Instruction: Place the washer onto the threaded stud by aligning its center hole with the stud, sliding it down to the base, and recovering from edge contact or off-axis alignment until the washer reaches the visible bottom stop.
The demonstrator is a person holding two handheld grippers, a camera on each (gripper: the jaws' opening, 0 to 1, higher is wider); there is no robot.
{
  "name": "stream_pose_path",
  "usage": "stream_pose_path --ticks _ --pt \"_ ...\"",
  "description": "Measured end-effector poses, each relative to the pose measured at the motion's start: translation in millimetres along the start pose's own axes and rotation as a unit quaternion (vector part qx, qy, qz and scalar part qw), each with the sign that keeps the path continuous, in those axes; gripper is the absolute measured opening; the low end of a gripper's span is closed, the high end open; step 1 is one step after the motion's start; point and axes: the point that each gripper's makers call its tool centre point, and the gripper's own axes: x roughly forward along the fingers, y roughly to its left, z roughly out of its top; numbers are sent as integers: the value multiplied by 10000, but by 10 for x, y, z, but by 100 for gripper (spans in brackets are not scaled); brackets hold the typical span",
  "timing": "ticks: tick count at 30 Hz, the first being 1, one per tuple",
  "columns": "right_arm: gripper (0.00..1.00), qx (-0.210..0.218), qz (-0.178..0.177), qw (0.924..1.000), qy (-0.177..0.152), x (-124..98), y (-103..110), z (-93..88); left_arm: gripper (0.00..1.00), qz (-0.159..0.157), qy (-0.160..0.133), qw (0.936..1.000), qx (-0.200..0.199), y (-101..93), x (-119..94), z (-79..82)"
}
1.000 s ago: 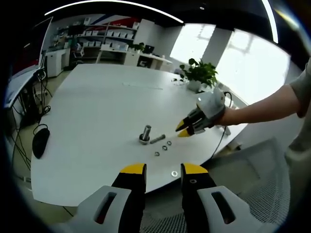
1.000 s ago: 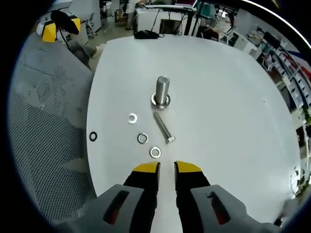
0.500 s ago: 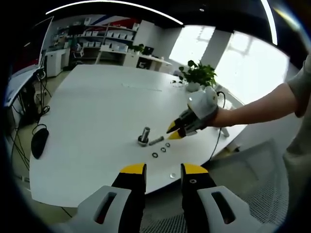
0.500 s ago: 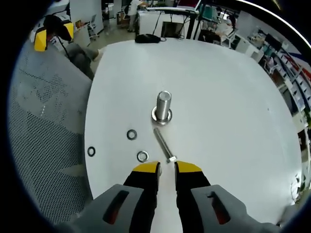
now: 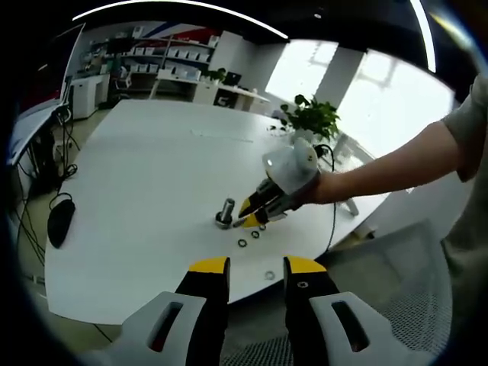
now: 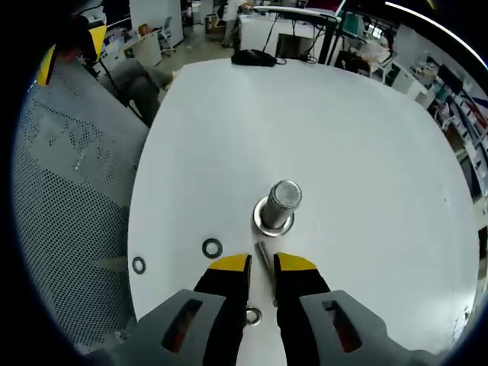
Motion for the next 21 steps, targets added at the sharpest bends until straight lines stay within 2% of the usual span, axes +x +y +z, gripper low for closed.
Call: stream_pose_path --ticks 9,18,21 --pt "14 -129 199 9997 75 89 7 -53 26 13 16 10000 -20 8 2 -5" --pt "11 -94 286 9995 -121 102 13 5 26 9 33 10000 -29 1 2 -9" --pt "10 36 279 9995 -173 104 -2 2 25 17 30 10000 -33 7 3 -10"
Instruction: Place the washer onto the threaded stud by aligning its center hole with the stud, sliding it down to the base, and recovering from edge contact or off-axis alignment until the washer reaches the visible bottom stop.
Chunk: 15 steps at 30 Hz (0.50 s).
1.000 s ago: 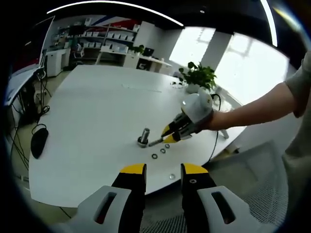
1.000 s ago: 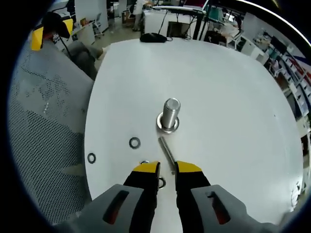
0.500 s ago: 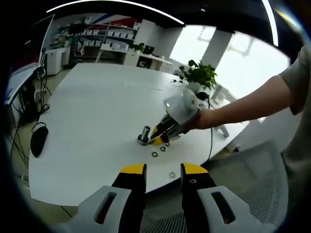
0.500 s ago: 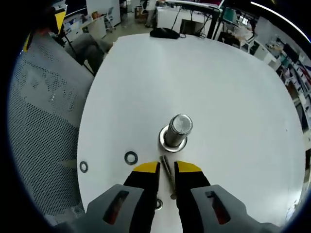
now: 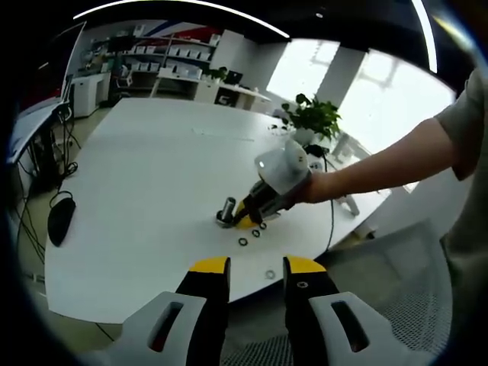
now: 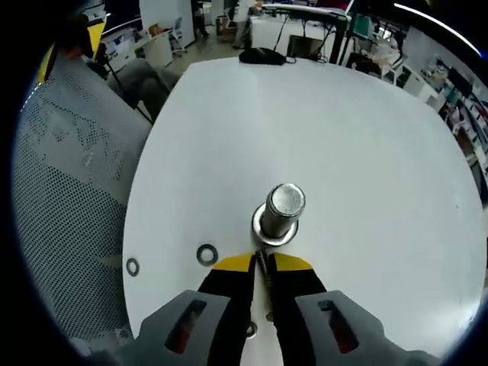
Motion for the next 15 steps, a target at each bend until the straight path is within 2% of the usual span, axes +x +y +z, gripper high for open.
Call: stream_pose_path --ticks 3,8,15 --pt "10 30 -10 10000 -50 -11 11 -8 25 6 -15 10000 -14 6 0 5" --pt "9 -216 -112 9997 15 -59 7 -76 25 -7 9 10000 4 -3 2 1" --pt "9 -64 -288 9993 -231 -210 -49 -85 25 -19 29 10000 20 -7 6 -4"
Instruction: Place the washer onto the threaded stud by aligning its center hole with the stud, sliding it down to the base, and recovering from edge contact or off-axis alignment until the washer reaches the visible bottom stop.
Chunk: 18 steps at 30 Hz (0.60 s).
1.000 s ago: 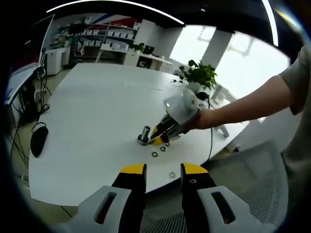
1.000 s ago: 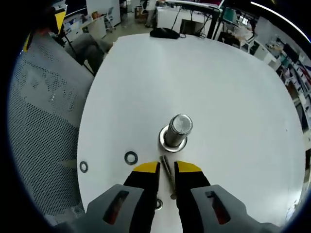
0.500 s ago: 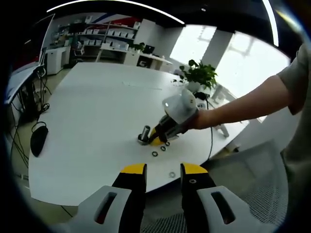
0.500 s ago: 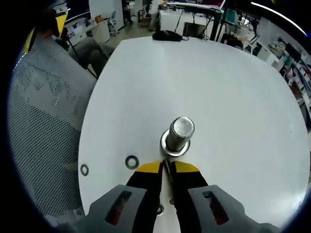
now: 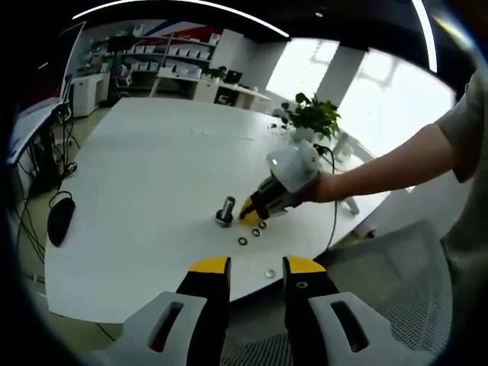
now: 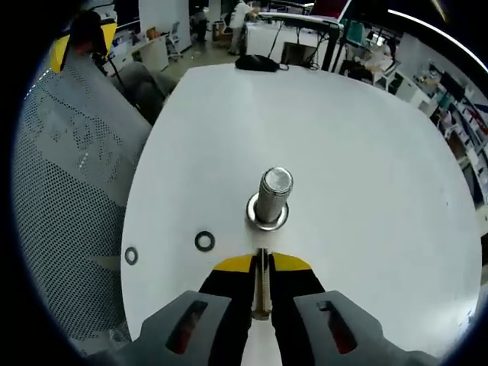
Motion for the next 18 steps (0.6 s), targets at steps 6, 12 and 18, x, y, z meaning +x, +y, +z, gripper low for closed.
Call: stream_pose_path --ticks 6,12,18 --pt "9 365 -219 9988 -224 -119 -100 -28 25 3 23 10000 19 -1 1 -8" --pt "9 604 -385 9962 -490 -244 -160 -58 25 -6 61 10000 41 -8 6 -18" --pt "9 919 -483 9926 -626 -322 -224 -120 25 15 54 10000 48 0 3 -16"
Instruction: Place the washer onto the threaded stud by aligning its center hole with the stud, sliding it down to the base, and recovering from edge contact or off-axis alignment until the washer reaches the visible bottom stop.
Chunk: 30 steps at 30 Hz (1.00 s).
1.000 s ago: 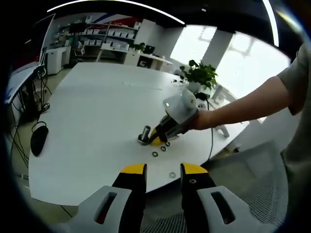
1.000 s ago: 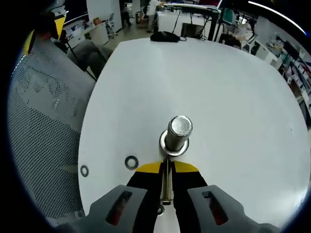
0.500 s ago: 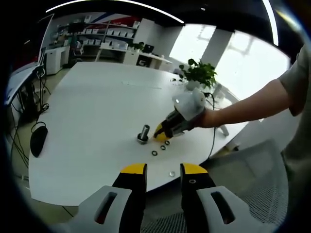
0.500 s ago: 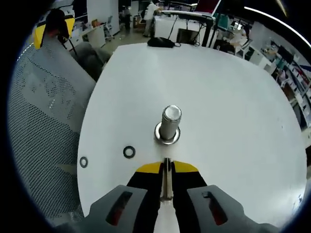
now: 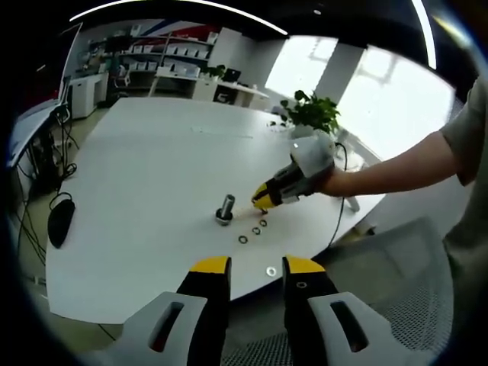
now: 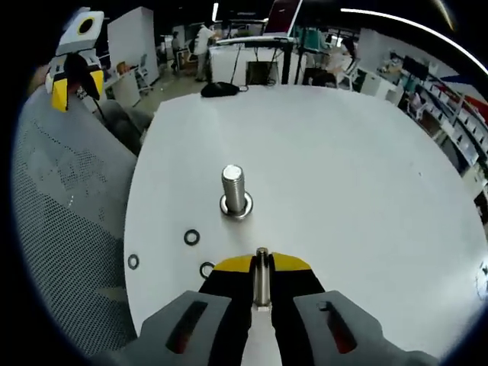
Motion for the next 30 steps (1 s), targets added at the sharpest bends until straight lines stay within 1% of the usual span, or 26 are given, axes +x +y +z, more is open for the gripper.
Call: stream_pose_path --ticks 8,12,23,26,30 --pt "9 224 -48 9996 -146 -82 -39 -14 24 22 34 10000 8 7 2 -14" --pt "9 275 -94 9992 -275 -136 -49 18 24 24 59 10000 12 2 0 -19" --pt "9 444 -216 9979 -418 -238 -69 -58 24 32 82 10000 21 3 3 -25" --pt "9 517 -230 9971 -502 -266 -54 -84 24 31 89 10000 19 7 6 -28" --pt "9 550 -223 9970 -505 -270 -76 -93 24 26 117 9999 29 8 9 -36"
